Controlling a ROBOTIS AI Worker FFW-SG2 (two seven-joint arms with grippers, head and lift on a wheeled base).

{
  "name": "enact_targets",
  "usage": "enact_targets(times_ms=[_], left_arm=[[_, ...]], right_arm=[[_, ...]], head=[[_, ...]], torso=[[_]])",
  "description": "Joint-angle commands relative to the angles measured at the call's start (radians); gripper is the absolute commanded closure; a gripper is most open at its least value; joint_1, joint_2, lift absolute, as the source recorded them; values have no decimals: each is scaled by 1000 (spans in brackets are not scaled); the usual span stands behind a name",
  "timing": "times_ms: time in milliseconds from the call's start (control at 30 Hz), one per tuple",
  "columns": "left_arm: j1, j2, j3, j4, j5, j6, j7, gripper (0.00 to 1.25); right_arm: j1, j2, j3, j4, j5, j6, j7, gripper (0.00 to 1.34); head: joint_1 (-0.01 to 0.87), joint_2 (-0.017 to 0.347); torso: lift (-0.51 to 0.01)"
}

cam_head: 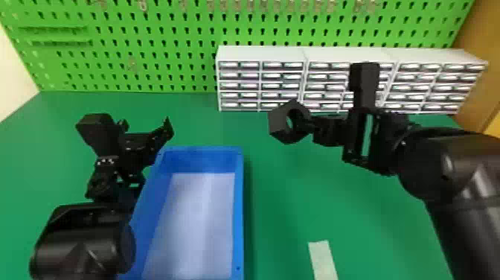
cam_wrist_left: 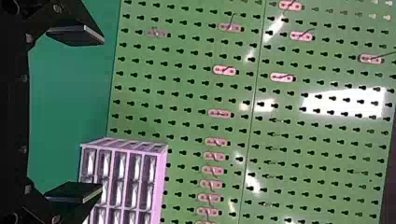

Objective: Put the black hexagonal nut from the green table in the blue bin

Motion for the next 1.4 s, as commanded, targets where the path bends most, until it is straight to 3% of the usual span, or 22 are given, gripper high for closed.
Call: enact_targets(times_ms=[0, 467, 867, 1367], left_arm=[[0, 0, 0, 0, -2, 0, 0, 171], [-2, 0, 0, 0, -2, 0, 0, 171], [-3, 0, 2, 0, -2, 0, 0, 171], [-5, 2, 0, 0, -2, 0, 0, 171]], right_arm=[[-5, 0, 24, 3, -23, 1, 0, 1015], [-30, 0, 98, 20, -95, 3, 15, 1015], [-44, 21, 144, 55, -115, 21, 80, 1015], [-70, 18, 218, 115, -133, 19, 132, 1015]], head=[[686, 51], [686, 51], [686, 51], [686, 51]], torso=[[-97], [-97], [-97], [-97]])
